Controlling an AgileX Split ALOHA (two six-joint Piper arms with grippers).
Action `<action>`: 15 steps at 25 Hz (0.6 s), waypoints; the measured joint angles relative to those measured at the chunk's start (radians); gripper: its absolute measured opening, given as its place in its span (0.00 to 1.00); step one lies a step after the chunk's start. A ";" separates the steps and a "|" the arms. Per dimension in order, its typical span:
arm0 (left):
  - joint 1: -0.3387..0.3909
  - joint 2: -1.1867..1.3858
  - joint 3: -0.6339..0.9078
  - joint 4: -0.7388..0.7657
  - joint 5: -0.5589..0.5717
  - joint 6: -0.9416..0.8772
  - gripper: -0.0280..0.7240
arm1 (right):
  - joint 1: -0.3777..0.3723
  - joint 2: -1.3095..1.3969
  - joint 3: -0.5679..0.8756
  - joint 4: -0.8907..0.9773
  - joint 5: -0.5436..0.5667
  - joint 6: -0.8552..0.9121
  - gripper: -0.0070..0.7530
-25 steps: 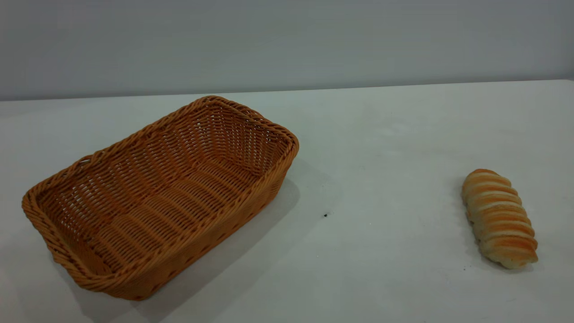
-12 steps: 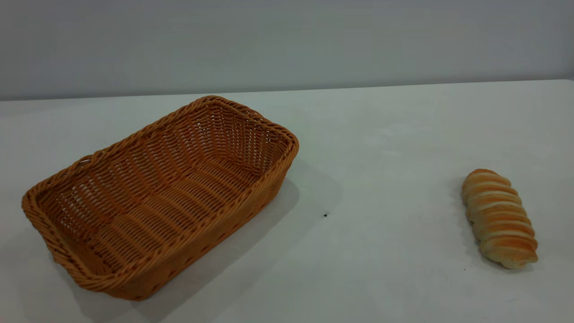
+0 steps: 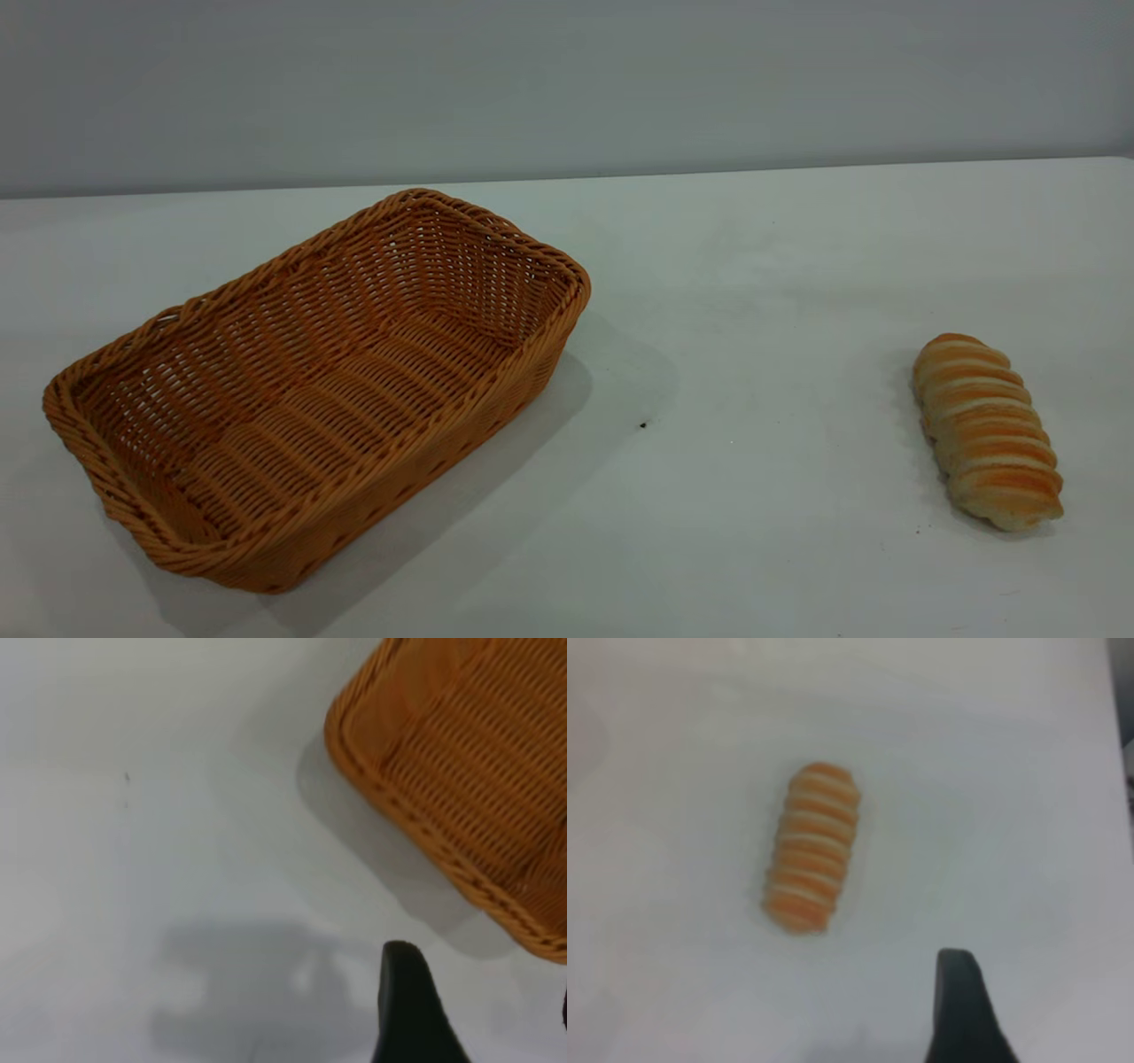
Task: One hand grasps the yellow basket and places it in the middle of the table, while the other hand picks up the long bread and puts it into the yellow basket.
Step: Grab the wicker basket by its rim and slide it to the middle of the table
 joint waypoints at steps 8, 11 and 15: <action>0.000 0.267 -0.002 -0.019 -0.094 -0.150 0.65 | 0.000 0.079 0.000 0.055 -0.012 0.003 0.67; 0.000 0.358 -0.002 -0.053 -0.122 -0.201 0.65 | 0.000 0.079 0.000 0.078 -0.017 0.003 0.67; 0.000 0.484 -0.036 -0.116 -0.150 -0.227 0.65 | 0.000 0.079 0.000 0.117 -0.017 -0.002 0.67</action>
